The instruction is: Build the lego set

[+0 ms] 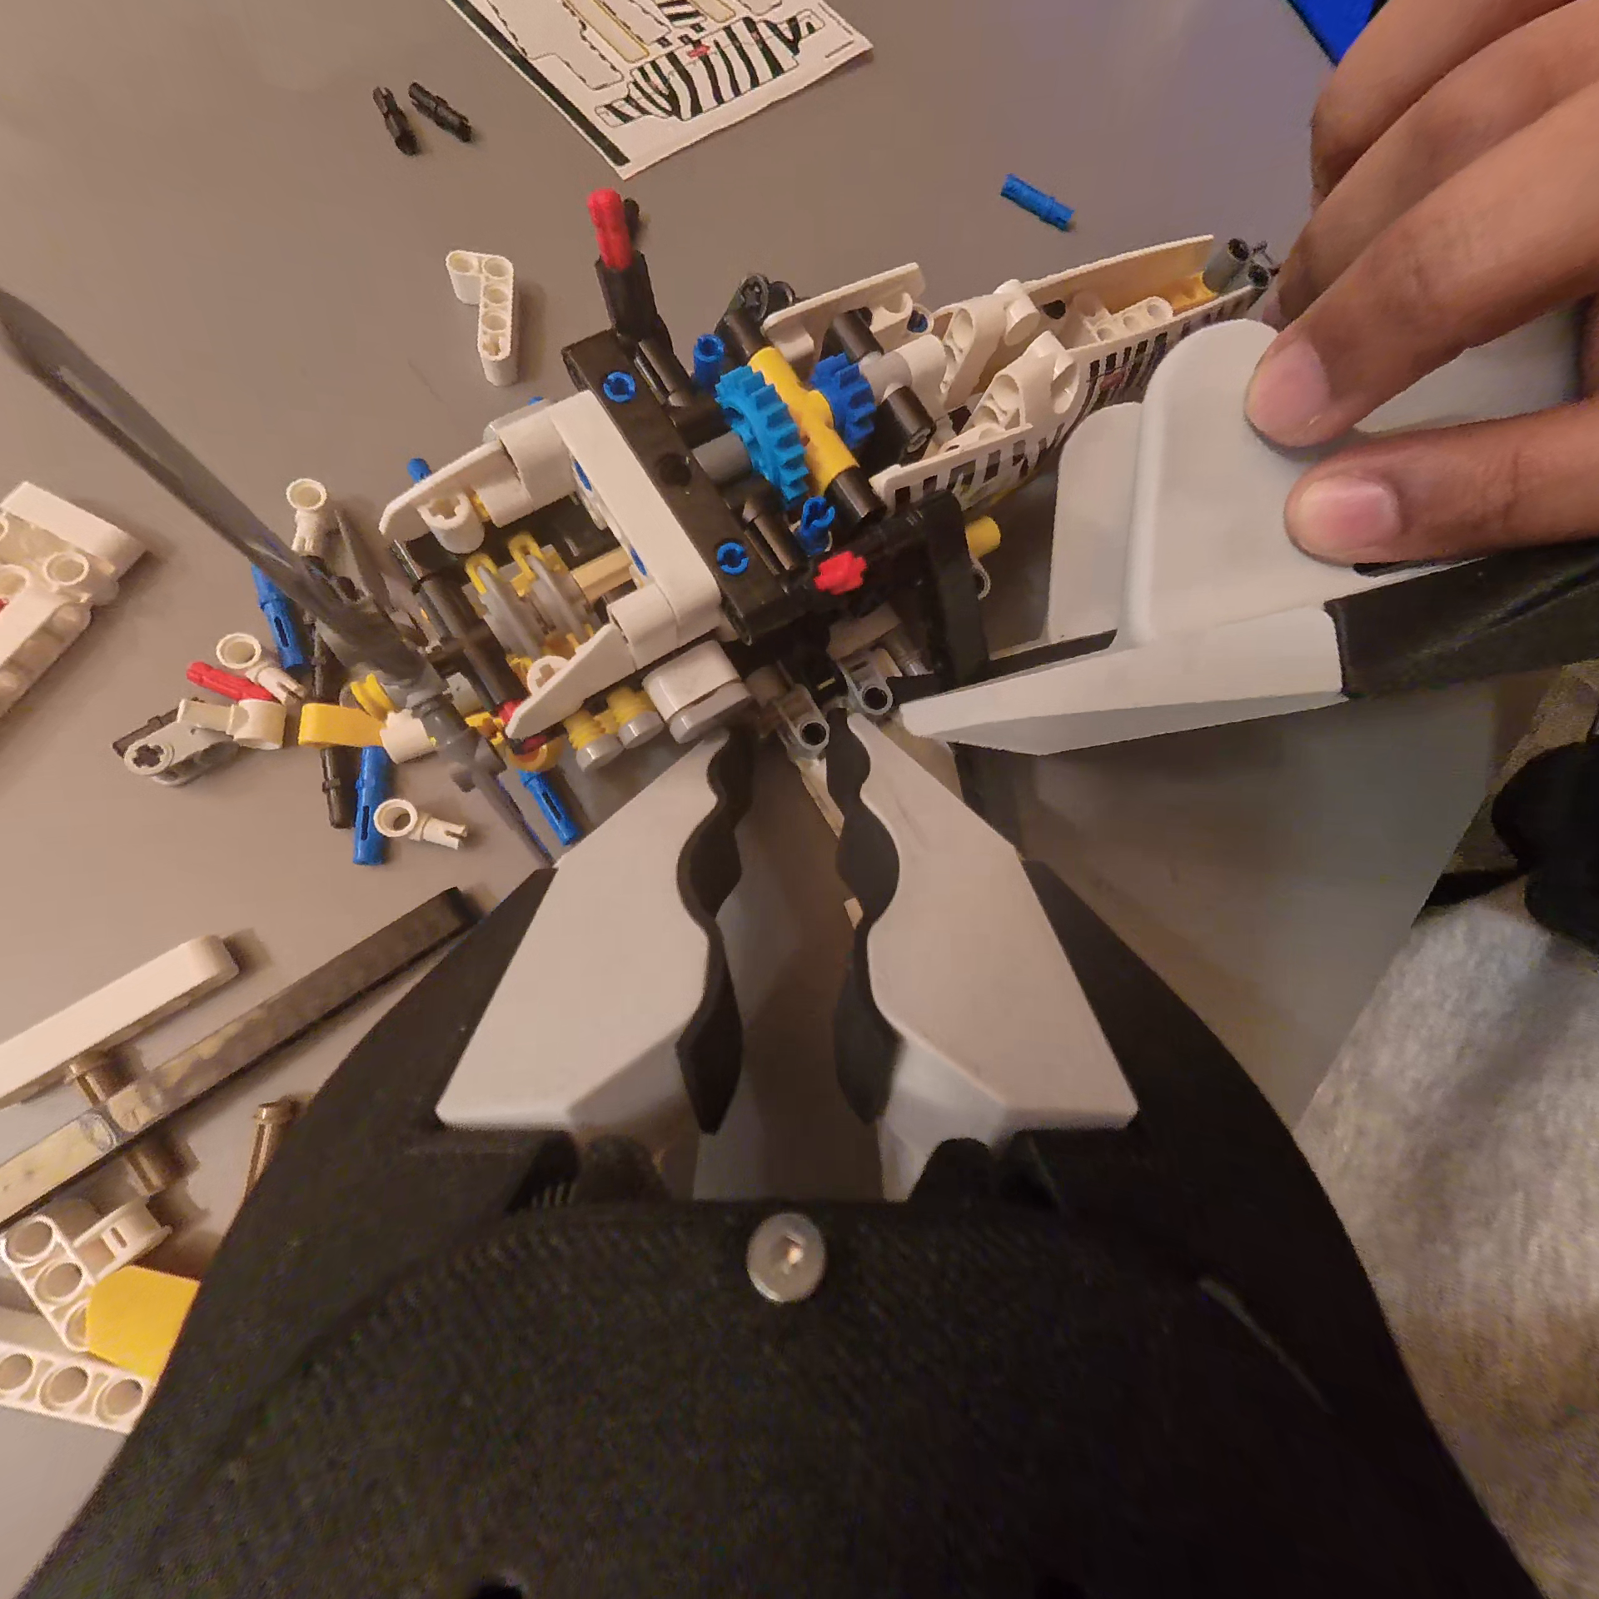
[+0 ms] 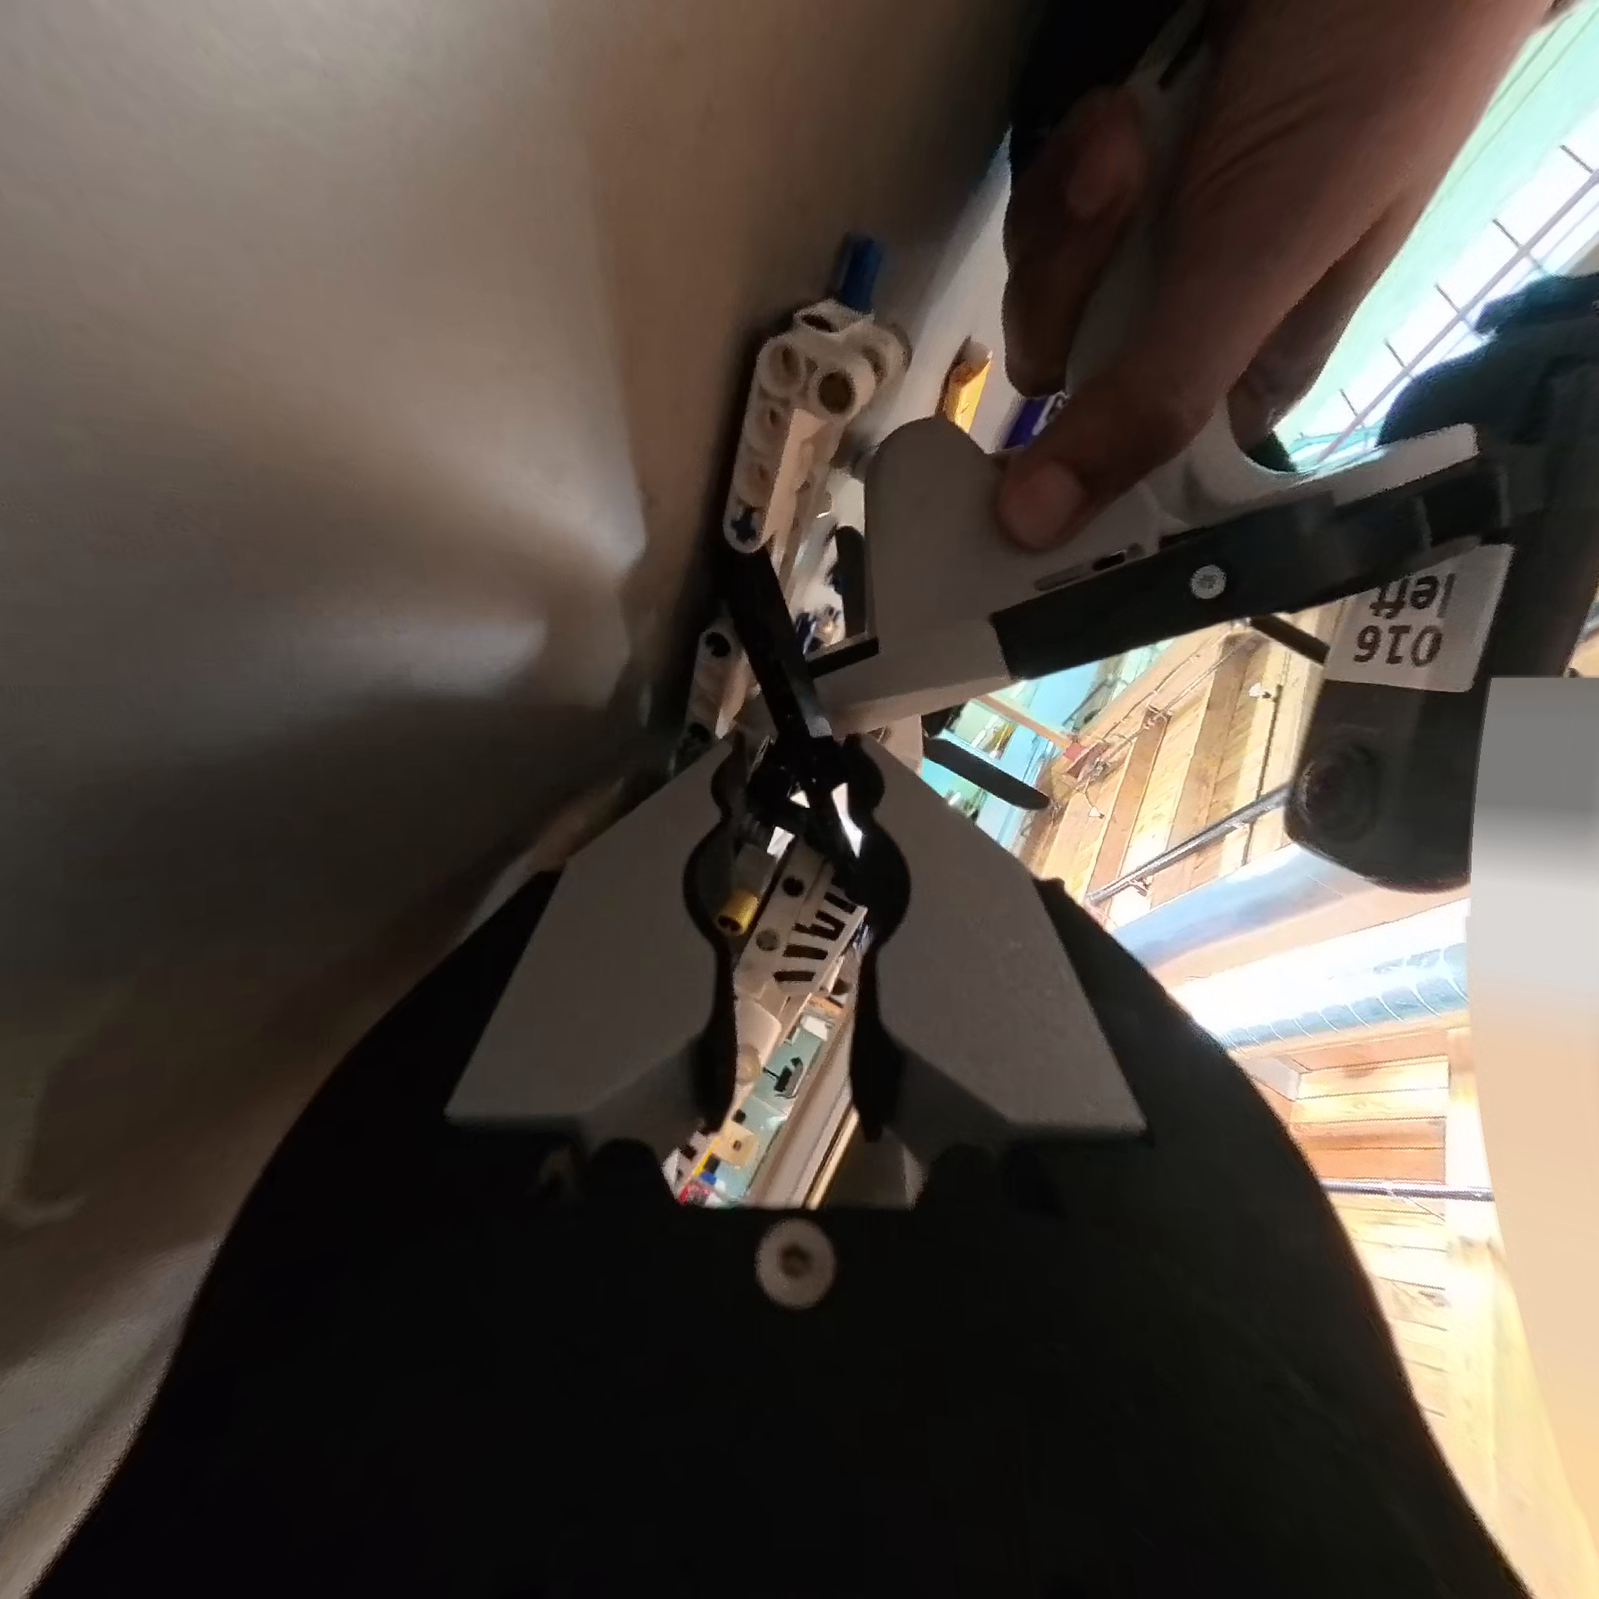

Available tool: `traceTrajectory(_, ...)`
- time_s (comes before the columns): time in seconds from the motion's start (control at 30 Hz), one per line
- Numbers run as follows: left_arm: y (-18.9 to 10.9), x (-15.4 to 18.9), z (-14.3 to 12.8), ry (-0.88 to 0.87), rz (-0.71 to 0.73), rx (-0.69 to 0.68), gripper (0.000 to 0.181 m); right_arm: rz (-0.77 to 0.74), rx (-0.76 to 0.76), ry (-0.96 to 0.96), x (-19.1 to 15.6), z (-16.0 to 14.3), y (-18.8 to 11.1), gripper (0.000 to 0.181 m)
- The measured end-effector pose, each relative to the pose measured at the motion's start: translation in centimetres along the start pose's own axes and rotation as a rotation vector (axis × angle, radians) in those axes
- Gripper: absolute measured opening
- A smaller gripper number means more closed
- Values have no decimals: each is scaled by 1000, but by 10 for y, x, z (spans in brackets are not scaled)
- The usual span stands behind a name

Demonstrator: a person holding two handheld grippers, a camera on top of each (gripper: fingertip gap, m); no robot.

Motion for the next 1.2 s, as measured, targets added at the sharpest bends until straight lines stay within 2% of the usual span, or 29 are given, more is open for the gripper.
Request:
traceTrajectory(0.23, 0, 0, 0, -1, -5, 2, 18, -39, -43, -23, -3, 3, -1, 21)
traceTrajectory(0.5, 1, -2, 1, -23, -23, 4, 18, -81, -47, 53, -5, 3, -2, 21)
traceTrajectory(0.6, 1, -4, 1, -63, -35, 7, 19, -91, -50, 72, -6, 3, -2, 21)
traceTrajectory(0.77, 2, -10, -1, -190, -141, 24, 22, -93, -56, 107, -6, 4, -1, 21)
traceTrajectory(0.87, 2, -10, 0, -195, -130, 35, 28, -94, -65, 112, -6, 4, 0, 21)
traceTrajectory(1.0, 3, -10, 1, -208, -128, 39, 25, -108, -57, 118, -6, 5, 1, 13)
traceTrajectory(1.1, 4, -15, 1, -264, -139, 45, 17, -112, -61, 121, -6, 4, 1, 13)
traceTrajectory(1.2, 4, -15, 1, -269, -137, 47, 17, -118, -64, 122, -4, 3, -1, 13)
Point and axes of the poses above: each gripper's, where its closed fingertips meet, y out along the fingers, z out of its top, x = y × z across the jaws, the point moved 10 cm from there along -y, back along the fingers, and after that the axes turned 1 degree about z, right-handed, at the moved point
